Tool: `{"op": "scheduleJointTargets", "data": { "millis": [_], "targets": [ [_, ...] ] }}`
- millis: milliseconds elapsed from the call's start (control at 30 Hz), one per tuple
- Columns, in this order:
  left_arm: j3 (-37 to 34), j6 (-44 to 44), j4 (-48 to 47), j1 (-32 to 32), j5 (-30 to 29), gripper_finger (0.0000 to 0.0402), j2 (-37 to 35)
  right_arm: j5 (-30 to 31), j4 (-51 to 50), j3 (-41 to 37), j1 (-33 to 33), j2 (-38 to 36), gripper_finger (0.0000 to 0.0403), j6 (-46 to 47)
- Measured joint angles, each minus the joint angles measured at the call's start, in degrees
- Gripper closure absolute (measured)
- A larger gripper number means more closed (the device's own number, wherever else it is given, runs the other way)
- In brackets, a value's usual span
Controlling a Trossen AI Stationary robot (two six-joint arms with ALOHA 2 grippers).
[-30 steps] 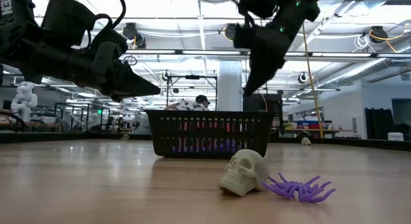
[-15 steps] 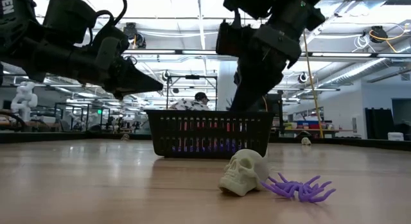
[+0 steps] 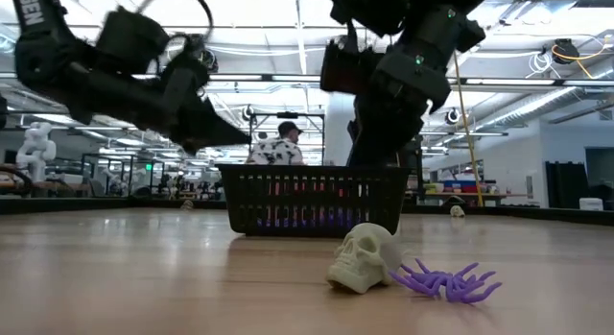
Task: Sort Halloween decoration
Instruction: Put the black skull toy into the red basket
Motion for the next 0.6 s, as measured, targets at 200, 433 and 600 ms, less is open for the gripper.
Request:
{"op": "scheduleJointTargets", "data": {
  "millis": [200,433,600],
  "targets": [
    [7.5,4.1,-29.1,7.5,7.2,0.0402,-4.5,1.3,-0.7,0.0,0.0,-3.4,0.0271,-2.5],
    [24.7,18.6,-66.2,16.1,3.8,0.0402,-6.3,5.9,-5.8,0.1,0.8,-11.2,0.0323,-6.2],
    [32.7,27.2,-82.8,24.1,2.2,0.0402,-5.0,9.5,-11.7,-0.2,0.7,-15.7,0.0390,-8.7]
  ]
}}
